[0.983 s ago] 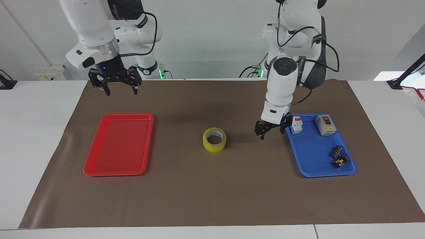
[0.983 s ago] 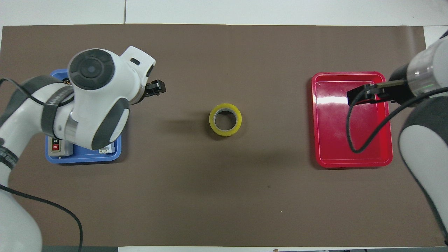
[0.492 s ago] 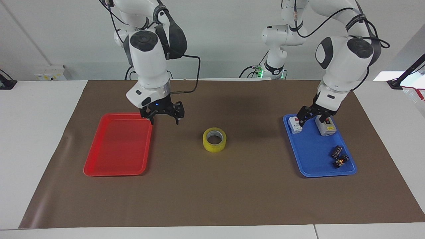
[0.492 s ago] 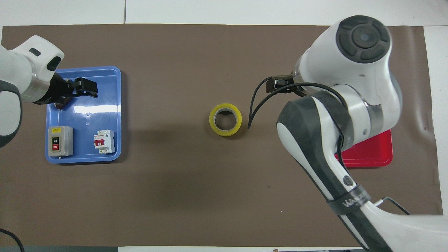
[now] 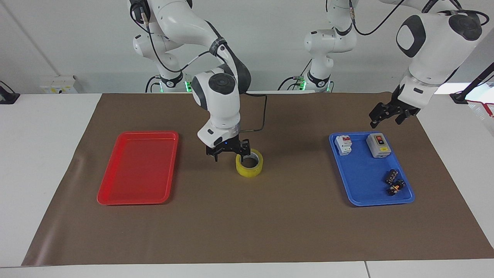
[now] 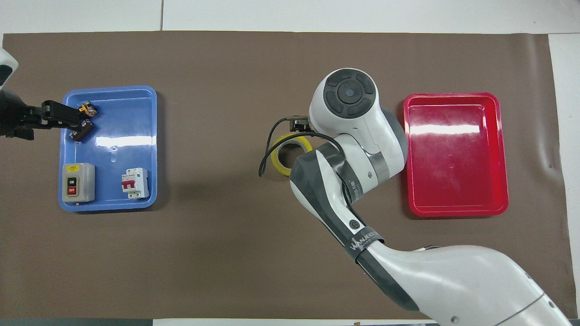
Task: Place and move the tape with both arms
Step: 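Grasp the yellow tape roll with the right gripper, then carry the tape with the right gripper into the red tray and release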
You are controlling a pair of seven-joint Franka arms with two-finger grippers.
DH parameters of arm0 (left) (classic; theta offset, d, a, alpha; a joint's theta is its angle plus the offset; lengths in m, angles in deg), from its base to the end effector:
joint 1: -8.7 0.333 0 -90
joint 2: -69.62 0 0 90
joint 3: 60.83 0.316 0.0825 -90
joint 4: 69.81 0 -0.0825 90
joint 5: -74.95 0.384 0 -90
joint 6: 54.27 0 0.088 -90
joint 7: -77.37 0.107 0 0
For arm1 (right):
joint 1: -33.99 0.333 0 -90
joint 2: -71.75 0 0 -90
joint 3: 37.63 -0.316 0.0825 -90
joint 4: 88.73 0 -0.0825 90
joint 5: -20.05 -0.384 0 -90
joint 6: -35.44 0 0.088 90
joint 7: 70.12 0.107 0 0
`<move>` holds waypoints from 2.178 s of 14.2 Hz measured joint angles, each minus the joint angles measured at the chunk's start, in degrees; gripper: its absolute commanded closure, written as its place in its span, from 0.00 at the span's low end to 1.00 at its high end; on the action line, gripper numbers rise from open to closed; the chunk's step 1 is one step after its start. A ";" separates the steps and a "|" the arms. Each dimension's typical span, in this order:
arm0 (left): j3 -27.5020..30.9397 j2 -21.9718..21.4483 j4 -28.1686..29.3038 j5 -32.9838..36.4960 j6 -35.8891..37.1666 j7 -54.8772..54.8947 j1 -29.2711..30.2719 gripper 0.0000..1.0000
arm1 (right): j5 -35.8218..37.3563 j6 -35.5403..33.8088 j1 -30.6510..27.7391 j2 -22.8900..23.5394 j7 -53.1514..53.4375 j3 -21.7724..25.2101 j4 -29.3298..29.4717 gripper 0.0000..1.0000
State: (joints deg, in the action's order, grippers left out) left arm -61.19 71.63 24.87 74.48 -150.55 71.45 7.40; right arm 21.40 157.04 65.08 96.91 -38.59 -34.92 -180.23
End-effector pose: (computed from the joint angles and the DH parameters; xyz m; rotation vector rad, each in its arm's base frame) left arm 0.5715 -0.0173 0.5755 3.1315 0.1179 -0.0121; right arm 0.6021 0.3288 0.3867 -3.1293 0.0597 -0.1492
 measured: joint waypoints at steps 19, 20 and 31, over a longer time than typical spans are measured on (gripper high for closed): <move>0.06 -2.15 0.25 -0.15 3.10 6.47 2.22 0.00 | -0.15 19.20 2.28 -0.64 -14.03 0.11 -16.04 0.87; -0.08 -2.17 0.25 -0.17 3.10 6.47 2.19 0.00 | -0.16 19.20 2.29 -0.70 -14.03 0.11 -16.27 1.00; -0.33 -2.21 0.25 -0.21 3.10 6.49 2.03 0.00 | -0.29 2.33 -1.42 -3.65 -11.45 0.37 -7.24 1.00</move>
State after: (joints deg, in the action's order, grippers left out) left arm -61.52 69.43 25.12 74.27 -147.46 77.94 9.43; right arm 21.11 159.38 63.66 93.26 -50.04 -34.55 -187.47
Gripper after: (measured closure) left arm 0.000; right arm 0.784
